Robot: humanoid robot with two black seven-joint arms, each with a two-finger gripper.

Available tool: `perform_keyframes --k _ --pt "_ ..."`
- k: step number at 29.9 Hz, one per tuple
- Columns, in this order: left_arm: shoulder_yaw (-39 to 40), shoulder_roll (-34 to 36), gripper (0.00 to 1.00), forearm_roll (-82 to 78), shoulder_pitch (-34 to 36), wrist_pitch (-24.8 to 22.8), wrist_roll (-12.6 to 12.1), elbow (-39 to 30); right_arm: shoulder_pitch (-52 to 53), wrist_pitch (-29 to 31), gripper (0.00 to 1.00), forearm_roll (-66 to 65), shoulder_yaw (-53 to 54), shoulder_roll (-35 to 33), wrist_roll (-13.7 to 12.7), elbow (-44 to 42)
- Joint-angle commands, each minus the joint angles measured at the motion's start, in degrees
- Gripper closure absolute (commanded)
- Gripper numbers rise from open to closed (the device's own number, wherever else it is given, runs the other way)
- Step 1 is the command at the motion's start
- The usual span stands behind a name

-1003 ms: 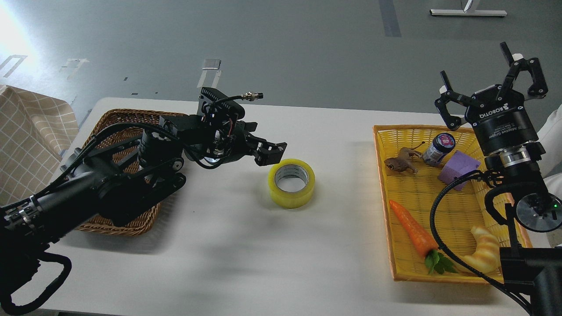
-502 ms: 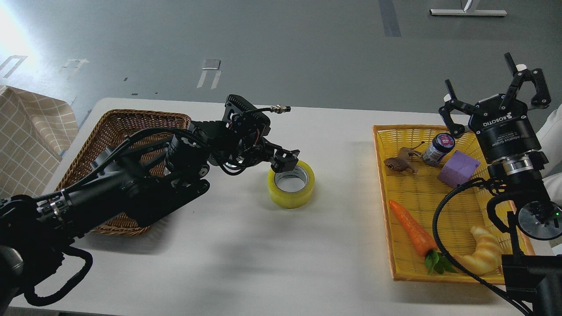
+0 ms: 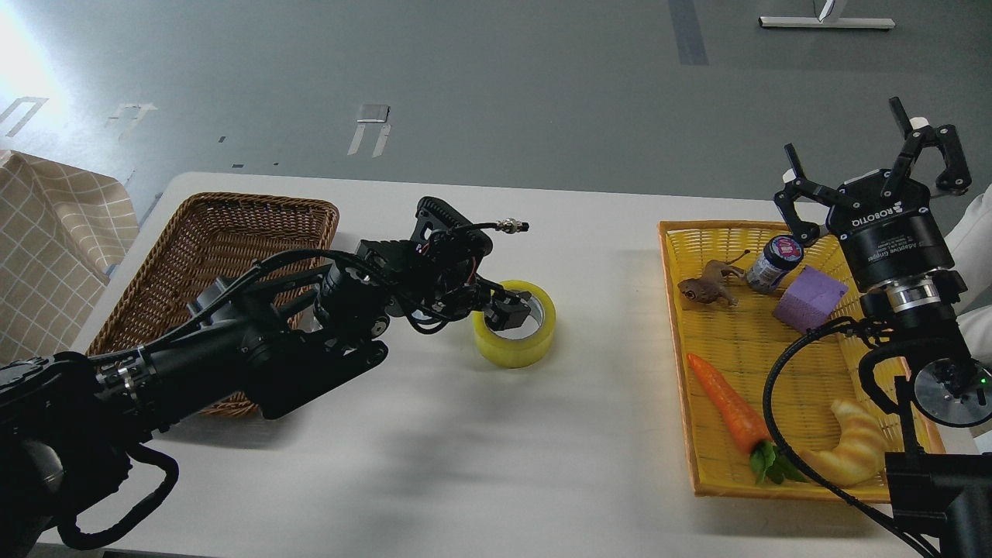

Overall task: Place and transfer tape with both arms
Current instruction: 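Grasp the tape roll with the left gripper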

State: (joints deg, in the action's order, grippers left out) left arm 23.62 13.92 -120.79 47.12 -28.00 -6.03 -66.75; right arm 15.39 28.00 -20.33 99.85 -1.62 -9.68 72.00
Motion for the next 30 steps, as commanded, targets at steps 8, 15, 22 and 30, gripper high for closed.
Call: perform_keyframes --k 8,15,22,30 --pt "-0.07 -1.53 0.03 0.21 -0.18 0.0 0.06 2.94 -0.36 0.0 0.0 0.03 -0.01 -0.05 -0.07 -0.02" --pt "-0.07 -2.5 0.09 0.29 -0.1 0.0 0.14 4.52 -0.36 0.0 0.0 -0.06 -0.01 -0.05 -0.07 -0.02" --pt "-1.12 -2.41 0.19 0.38 -0.18 0.0 0.14 4.7 -0.71 0.0 0.0 0.03 -0.01 -0.05 -0.07 -0.02" --pt "-1.21 -2.5 0.29 0.29 -0.62 0.0 -0.03 5.57 -0.8 0.0 0.0 0.03 -0.01 0.03 0.01 0.07"
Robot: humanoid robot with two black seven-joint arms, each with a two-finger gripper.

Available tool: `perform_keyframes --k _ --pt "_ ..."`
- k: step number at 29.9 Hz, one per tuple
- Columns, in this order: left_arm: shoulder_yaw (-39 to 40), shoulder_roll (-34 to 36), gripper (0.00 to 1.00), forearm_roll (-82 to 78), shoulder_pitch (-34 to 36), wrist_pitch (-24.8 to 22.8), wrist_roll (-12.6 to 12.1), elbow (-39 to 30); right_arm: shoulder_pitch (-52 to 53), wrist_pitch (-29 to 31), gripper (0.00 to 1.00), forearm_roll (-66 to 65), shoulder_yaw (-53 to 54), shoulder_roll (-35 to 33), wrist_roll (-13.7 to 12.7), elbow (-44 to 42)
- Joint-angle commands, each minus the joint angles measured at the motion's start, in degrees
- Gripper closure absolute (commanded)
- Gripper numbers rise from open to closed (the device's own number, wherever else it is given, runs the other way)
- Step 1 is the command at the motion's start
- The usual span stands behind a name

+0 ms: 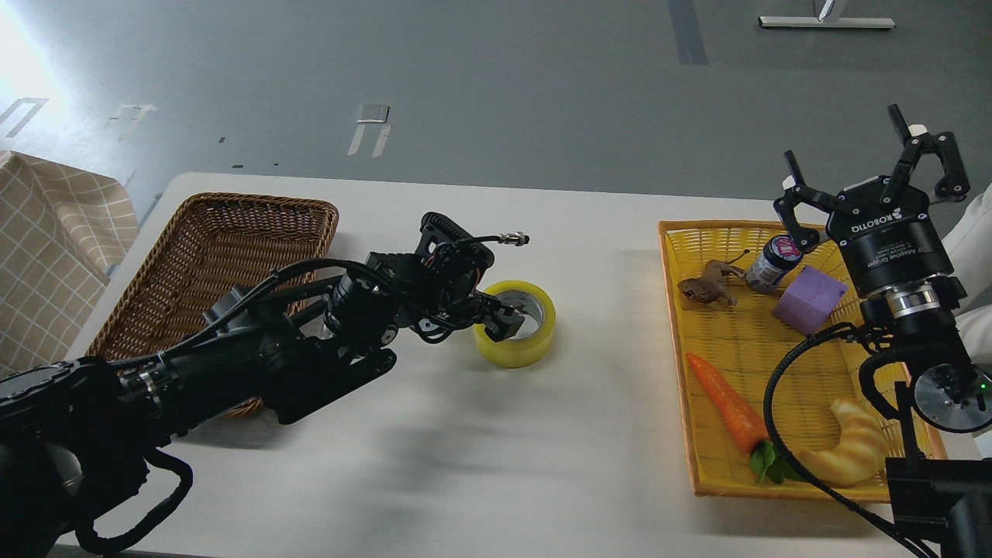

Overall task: Place and transfer tape with both arms
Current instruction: 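Grasp the tape roll with the left gripper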

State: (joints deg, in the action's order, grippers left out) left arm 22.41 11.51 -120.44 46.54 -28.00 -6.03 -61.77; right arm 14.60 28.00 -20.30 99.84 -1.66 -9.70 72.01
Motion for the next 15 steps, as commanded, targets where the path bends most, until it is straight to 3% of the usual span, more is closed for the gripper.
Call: perform_keyframes --k 1,15 --pt "0.0 -0.08 0.29 -0.06 -0.04 0.0 -0.03 0.94 -0.01 0.0 0.0 0.0 0.0 0.08 -0.05 0.06" --pt "0.0 -0.08 0.33 0.46 -0.13 0.0 -0.03 2.44 -0.01 0.0 0.0 0.0 0.0 0.08 0.03 0.06"
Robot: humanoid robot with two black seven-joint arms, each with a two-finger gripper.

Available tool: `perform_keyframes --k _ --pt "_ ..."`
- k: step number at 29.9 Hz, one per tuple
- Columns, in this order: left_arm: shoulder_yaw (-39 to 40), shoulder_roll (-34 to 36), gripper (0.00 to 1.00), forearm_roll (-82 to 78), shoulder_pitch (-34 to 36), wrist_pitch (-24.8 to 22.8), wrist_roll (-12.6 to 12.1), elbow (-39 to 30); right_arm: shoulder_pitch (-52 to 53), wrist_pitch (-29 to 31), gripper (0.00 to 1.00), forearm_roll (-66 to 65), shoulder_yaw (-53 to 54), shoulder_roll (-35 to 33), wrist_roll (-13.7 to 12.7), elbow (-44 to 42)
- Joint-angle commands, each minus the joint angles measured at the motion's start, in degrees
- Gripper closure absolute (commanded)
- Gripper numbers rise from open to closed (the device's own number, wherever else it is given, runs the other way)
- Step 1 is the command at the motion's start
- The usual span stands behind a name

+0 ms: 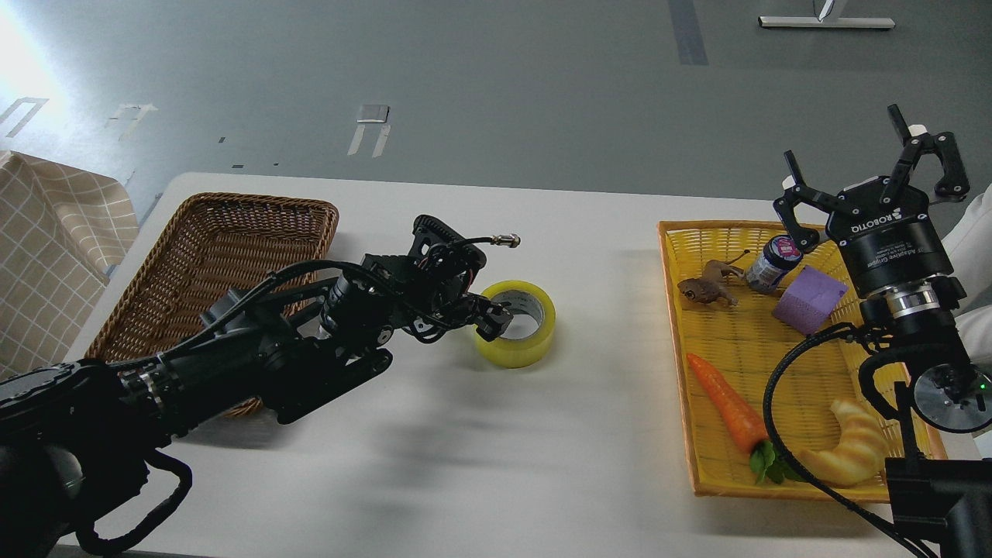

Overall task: Place and transfer tape with both arms
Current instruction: 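Grasp the tape roll with the left gripper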

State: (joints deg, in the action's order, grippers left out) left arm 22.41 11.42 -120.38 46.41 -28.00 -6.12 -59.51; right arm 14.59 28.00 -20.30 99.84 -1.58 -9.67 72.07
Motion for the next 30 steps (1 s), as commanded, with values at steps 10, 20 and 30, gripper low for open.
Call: perform_keyframes --k 10,20,30 --pt "-0.7 0.0 0.43 1.73 -0.09 0.0 0.05 1.41 0.0 0.0 0.0 0.08 0.0 -0.09 0.0 -0.09" --pt "-0.79 -0.09 1.0 4.89 0.08 0.0 1.81 2.12 -0.26 0.0 0.0 0.08 0.0 -0.09 0.0 -0.09" --pt "-0.26 0.44 1.0 5.6 4.12 0.0 2.87 1.59 -0.35 0.0 0.0 0.17 0.09 0.0 0.0 0.09"
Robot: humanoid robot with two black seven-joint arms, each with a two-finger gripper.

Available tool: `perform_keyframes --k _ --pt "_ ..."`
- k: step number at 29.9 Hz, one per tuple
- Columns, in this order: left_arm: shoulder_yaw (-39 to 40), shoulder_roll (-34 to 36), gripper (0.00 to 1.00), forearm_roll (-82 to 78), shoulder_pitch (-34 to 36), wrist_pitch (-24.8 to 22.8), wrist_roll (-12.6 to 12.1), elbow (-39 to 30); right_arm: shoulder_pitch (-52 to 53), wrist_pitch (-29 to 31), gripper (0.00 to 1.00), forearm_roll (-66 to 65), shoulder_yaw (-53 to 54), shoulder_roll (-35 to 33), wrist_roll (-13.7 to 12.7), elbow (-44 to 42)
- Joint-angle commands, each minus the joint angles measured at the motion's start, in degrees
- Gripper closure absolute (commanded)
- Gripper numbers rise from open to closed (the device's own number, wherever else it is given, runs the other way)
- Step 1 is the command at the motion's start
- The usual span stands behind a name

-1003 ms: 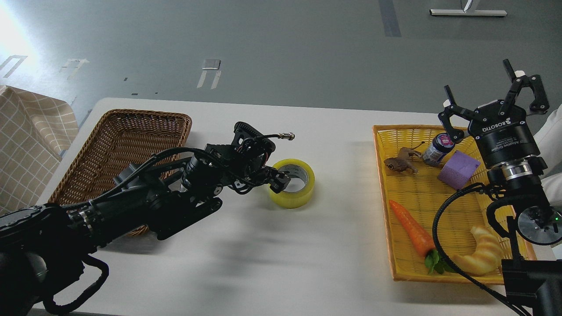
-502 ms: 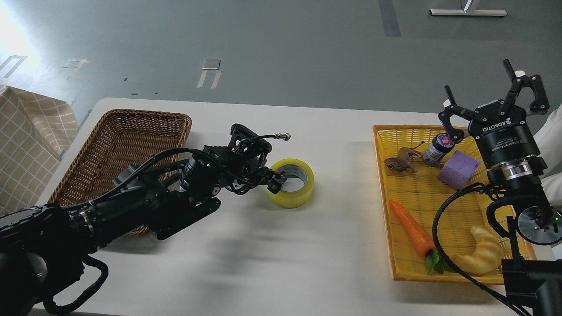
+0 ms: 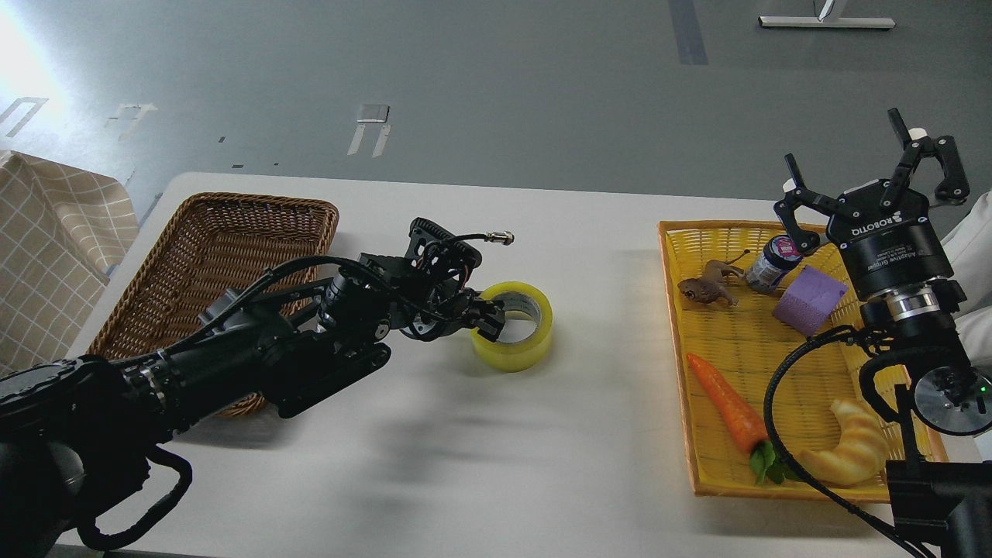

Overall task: Place and transfer tape with both arms
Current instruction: 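Grasp the tape roll with the left gripper, then lift the tape roll and lower it into the wicker basket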

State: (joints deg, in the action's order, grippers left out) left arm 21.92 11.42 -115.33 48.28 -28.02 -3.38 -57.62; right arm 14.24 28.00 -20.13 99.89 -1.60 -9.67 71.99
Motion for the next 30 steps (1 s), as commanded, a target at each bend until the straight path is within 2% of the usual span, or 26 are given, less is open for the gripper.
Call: perform_keyframes --k 1,15,30 --pt "0.14 0.71 1.0 1.94 3.22 0.02 0.12 -0.3 0.0 0.0 0.0 0.0 -0.04 0.02 0.0 0.16" --pt "-0.12 7.3 1.0 10.04 13.15 0.02 0.83 -0.82 0.0 0.0 0.0 0.0 -0.04 0.2 0.0 0.25" --pt "-0.3 16.97 1.0 10.04 13.86 0.02 3.2 -0.82 0.0 0.0 0.0 0.09 -0.04 0.46 0.0 0.16"
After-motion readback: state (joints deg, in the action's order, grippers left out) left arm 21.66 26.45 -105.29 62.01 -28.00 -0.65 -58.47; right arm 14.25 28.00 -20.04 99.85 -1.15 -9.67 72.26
